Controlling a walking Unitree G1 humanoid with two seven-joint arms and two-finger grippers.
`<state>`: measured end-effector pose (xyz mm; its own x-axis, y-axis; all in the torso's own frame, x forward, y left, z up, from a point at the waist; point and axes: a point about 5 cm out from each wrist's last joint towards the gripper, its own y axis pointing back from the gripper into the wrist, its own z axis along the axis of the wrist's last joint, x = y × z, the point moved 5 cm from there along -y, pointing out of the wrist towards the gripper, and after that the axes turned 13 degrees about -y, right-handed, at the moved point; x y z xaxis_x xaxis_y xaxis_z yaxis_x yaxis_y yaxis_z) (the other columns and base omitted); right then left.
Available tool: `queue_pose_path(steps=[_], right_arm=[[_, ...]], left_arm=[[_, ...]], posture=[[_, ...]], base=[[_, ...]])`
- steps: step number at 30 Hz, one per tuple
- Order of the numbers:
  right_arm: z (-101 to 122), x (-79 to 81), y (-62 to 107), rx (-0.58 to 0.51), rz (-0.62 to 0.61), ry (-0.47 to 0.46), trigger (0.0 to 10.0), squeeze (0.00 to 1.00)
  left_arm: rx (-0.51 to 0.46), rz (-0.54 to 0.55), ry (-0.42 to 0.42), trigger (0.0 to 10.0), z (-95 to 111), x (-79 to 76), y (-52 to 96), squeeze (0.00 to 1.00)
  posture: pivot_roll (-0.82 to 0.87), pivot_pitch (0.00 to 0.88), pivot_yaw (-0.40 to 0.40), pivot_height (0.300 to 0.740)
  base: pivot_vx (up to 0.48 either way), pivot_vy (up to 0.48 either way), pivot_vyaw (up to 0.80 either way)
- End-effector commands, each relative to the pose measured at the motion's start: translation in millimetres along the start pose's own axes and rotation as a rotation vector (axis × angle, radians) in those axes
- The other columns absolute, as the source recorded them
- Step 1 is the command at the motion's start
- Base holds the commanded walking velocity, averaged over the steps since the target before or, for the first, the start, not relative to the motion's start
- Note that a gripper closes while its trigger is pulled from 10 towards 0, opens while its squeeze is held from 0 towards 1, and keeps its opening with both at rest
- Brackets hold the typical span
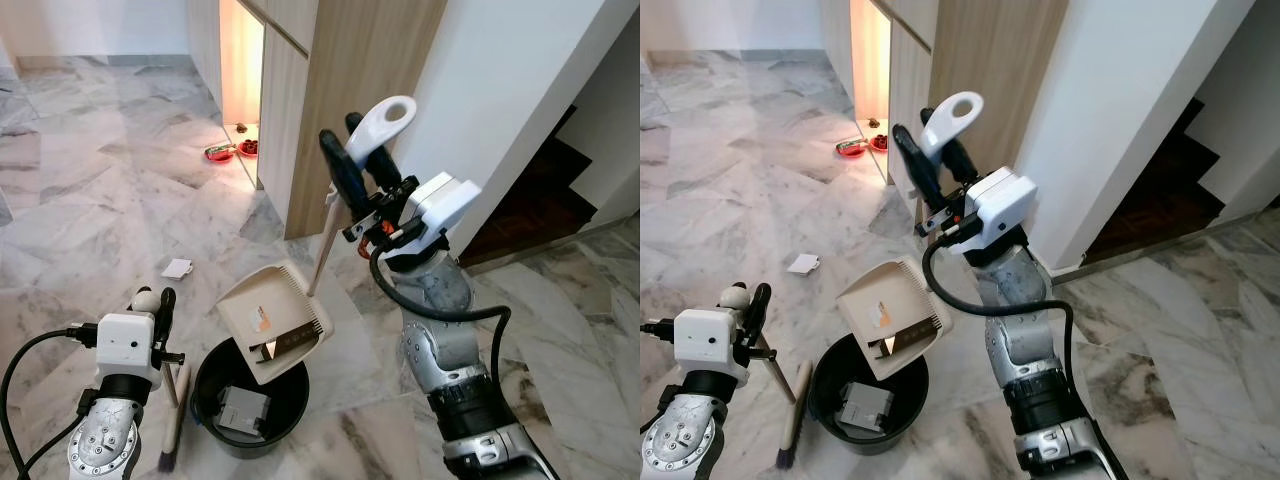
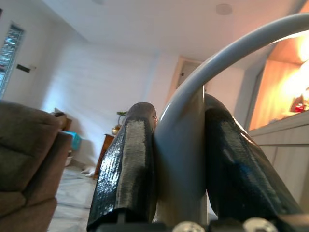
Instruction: Sweep floor
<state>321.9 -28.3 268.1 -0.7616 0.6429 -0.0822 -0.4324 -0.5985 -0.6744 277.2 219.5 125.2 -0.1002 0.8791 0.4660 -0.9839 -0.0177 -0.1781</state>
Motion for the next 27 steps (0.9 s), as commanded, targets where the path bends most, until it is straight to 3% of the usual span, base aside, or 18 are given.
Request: queue_pose_path(steps=[1, 8, 11, 27], right_arm=[[18.9, 6.8, -5.7, -0.061, 0.055, 0.054, 10.0, 0.0], [19.5, 10.1, -5.8, -0.058, 0.068, 0.062, 10.0, 0.0], [15.4, 22.1, -4.6, -0.027, 0.16, 0.153, 10.0, 0.0], [14.6, 30.4, -3.2, -0.026, 0.178, 0.11, 10.0, 0.0]], left_arm=[[-0.05, -0.01, -0.015, 10.0, 10.3, -2.9, -4.8, 0.0], [-0.049, -0.013, -0.013, 10.0, 9.8, -3.9, -4.3, 0.0], [-0.051, -0.012, -0.012, 10.0, 10.1, -3.8, -5.2, 0.0], [-0.052, -0.016, -0.01, 10.0, 10.3, -3.9, -5.8, 0.0]], posture=[[0.17, 0.018, -0.17, 0.74], [0.17, 0.018, -0.17, 0.74], [0.17, 0.019, -0.17, 0.74], [0.17, 0.015, -0.17, 0.74]], base=[[0.0, 0.0, 0.0], [0.0, 0.0, 0.0], [0.0, 0.0, 0.0], [0.0, 0.0, 0.0]])
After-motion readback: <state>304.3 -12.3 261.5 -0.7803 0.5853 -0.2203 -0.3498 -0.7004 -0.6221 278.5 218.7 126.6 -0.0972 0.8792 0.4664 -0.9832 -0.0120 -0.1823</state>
